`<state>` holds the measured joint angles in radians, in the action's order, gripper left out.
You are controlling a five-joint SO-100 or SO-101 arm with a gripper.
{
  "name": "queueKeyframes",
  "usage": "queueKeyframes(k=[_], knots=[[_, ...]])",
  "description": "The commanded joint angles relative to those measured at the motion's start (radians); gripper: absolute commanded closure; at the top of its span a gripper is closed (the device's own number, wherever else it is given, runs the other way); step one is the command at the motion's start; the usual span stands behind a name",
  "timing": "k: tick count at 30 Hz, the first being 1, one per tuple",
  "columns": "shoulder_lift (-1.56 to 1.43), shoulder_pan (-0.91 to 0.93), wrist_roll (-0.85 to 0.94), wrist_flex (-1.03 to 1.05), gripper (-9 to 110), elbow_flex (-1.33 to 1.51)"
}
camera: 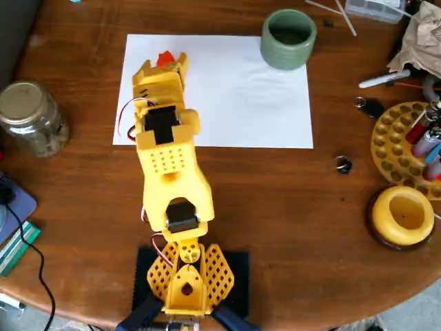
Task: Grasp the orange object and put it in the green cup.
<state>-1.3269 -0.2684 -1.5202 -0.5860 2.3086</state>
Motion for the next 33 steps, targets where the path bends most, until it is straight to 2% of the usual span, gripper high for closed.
queueKeyframes(k=[1, 10, 14, 23, 30, 33], knots=[[0.023, 0.003, -0.006, -0.015, 75, -0.071], [0.087, 0.014, -0.018, -0.015, 78, -0.123], [0.104, 0.040, -0.043, -0.015, 101, -0.121], [0.066, 0.066, -0.066, -0.043, 102, -0.089], [-0.210, 0.158, -0.057, 0.288, 102, -0.170], [-0.216, 0.219, -0.057, 0.296, 102, -0.221]])
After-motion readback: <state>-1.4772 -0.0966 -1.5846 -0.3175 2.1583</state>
